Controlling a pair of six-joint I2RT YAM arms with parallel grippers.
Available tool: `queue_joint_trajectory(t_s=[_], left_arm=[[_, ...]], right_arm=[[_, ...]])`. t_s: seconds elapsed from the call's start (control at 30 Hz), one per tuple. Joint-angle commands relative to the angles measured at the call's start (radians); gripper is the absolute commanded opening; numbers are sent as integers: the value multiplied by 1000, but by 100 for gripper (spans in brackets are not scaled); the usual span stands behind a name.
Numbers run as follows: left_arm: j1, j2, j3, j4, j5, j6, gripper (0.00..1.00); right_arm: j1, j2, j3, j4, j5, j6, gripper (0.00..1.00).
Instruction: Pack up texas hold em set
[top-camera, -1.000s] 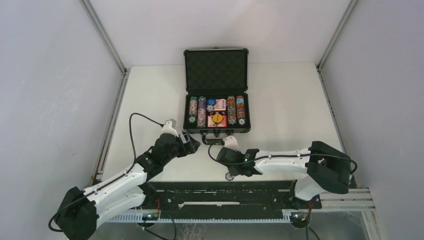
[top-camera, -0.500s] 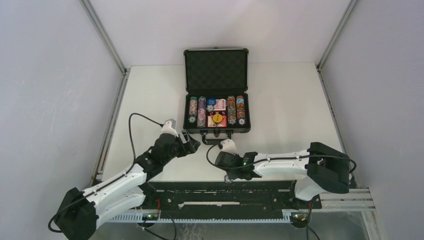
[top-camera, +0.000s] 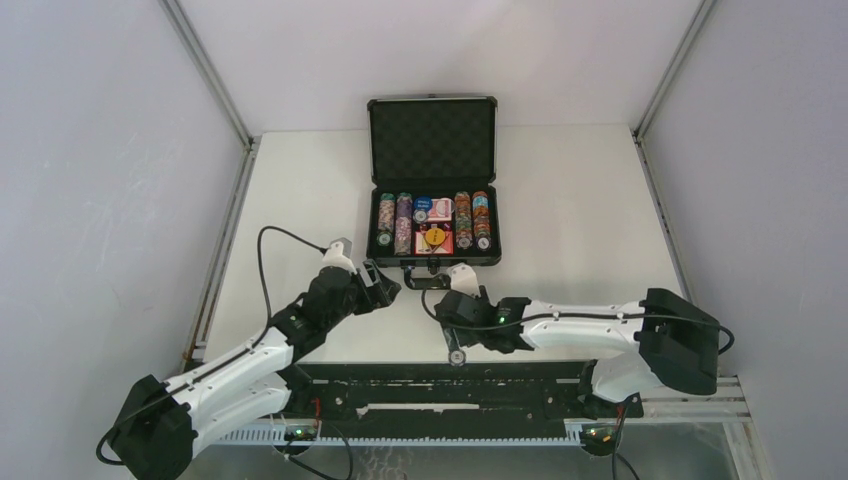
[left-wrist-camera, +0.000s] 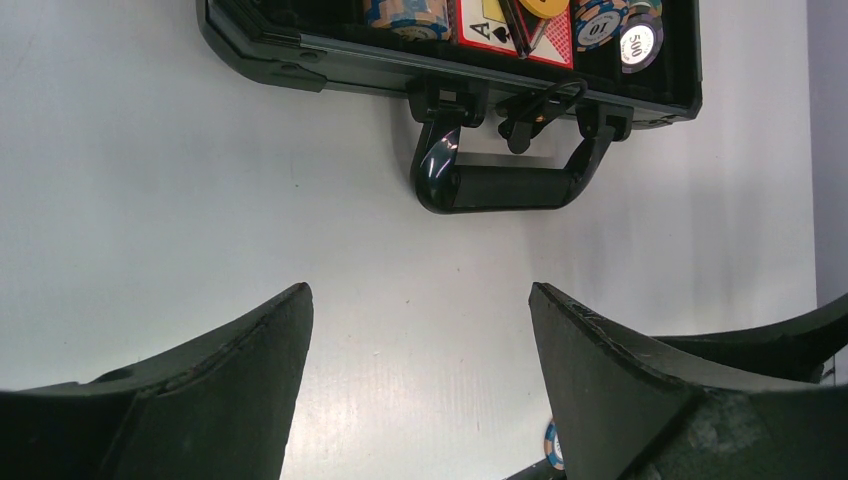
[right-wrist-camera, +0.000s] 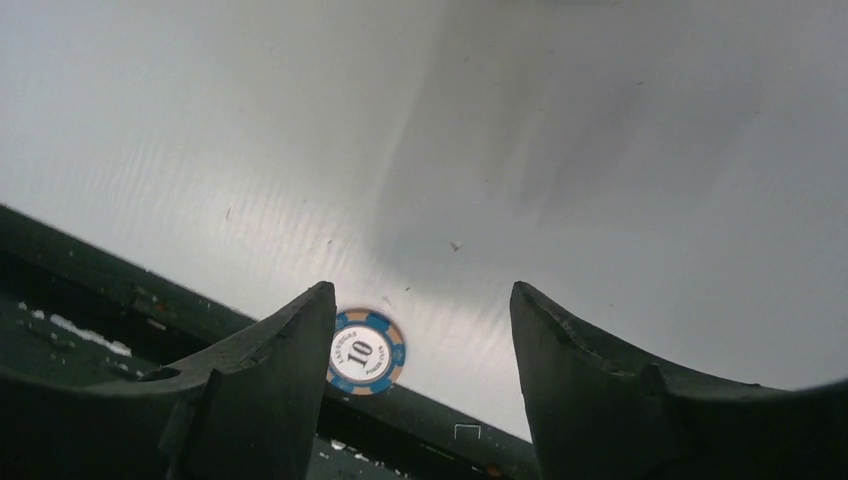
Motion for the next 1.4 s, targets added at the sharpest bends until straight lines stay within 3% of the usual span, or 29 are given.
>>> queue_joint_trajectory(t_s=[0.0,0.4,0.77,1.37], left_arm=[[6,-11,11,18,-12,17,84],[7,0,12,22,-8,16,84],[10,6,15,25,-6,18,84],[14,7,14,27,1,17,84]], right_arm=[[62,-11,12,24,-6,-84,74],[143,106,12,43,-73,-100,84],[146,110,8,24,-81,-97,68],[176,137,8,9,-101,-74,64]])
